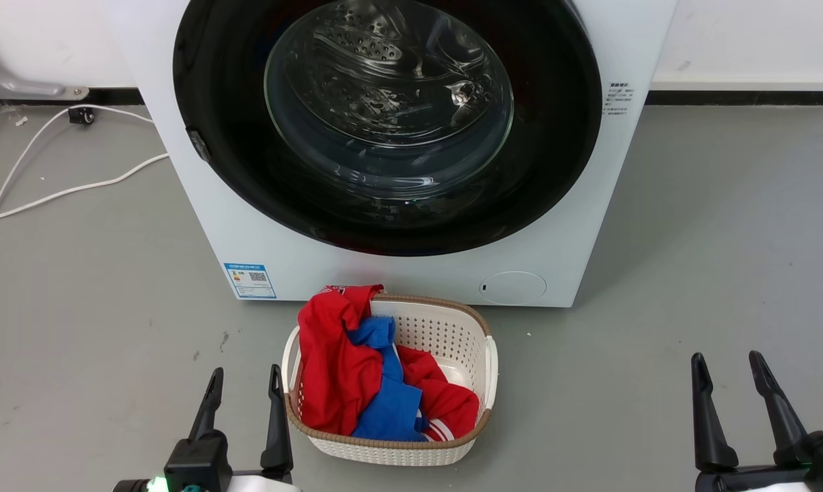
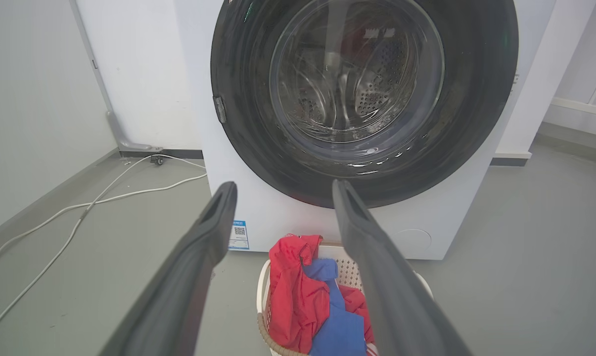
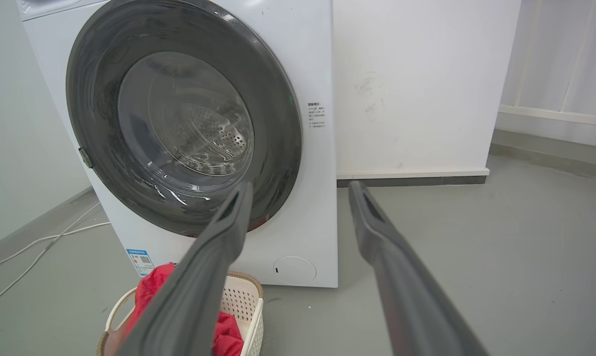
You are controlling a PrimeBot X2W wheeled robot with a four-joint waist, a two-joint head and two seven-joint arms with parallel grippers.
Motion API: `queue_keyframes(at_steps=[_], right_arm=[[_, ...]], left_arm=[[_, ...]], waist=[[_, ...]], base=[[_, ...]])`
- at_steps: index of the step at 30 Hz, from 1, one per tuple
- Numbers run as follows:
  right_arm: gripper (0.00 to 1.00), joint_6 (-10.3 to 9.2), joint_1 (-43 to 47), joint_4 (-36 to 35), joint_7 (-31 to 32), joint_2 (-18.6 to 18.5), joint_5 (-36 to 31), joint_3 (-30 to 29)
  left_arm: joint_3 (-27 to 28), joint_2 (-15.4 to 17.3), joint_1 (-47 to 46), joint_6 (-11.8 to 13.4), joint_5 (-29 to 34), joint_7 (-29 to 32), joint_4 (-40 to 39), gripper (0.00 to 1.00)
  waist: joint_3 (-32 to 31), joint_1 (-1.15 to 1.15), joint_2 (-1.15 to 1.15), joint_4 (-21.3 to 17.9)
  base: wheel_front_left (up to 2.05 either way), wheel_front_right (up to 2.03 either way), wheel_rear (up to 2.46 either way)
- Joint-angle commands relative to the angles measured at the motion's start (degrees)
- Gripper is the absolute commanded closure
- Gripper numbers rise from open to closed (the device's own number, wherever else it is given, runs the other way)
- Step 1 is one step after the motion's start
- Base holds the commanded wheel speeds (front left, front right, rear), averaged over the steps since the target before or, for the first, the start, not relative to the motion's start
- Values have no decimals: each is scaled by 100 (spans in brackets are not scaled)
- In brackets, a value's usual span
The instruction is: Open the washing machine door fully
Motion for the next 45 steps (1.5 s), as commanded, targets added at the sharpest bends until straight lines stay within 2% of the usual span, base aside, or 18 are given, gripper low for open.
queue_keyframes(at_steps=[1, 13, 14, 15, 21, 26, 29, 35, 39, 45], right_arm=[[0, 0, 42, 9, -14, 9, 11, 5], [0, 1, 27, -19, -14, 9, -61, 19], [68, 1, 25, -20, -14, 9, -75, 22], [100, 1, 27, -14, -14, 9, -106, 39], [100, 0, -60, -125, -14, 9, -104, 139], [100, 1, -133, -180, -14, 10, 643, 259], [100, 1, -147, -239, -14, 7, 1272, 344], [100, 1, -148, -185, -14, 6, 3146, 176], [100, 1, -99, -17, -14, -3, 4427, 295], [100, 1, -49, 12, -13, 5, 5776, 511]], left_arm=[[3, -6, 11, 3, 3, -16, 16, 0], [-12, -6, 0, 51, -24, -16, 69, 0], [-15, -5, -1, 52, -28, -16, 72, 0], [-14, -5, -1, 49, -33, -16, 74, 0], [-14, -6, 20, 86, -42, -16, 82, 0], [-25, -6, 47, 82, -14, -16, 91, 0], [-36, -6, 62, 79, 2, -16, 91, 0], [-41, -5, 57, 86, -5, -16, 94, 0], [-42, -4, 63, 88, -17, -16, 92, 0], [-26, -5, 75, 94, 21, -16, 90, 0]], waist=[[-4, 0, 0, -1], [-34, 0, 0, 5], [-36, 0, 0, 7], [-39, 0, 0, 8], [-57, 0, 0, 4], [-81, 0, 0, -1], [-93, 0, 0, -2], [-98, 0, 0, 7], [-101, 0, 0, 12], [-93, 0, 0, 8]], base=[[0, 0, 0], [0, 0, 0], [0, 0, 0], [0, 0, 0], [0, 0, 0], [0, 0, 0], [0, 0, 0], [0, 0, 0], [0, 0, 0], [0, 0, 0]])
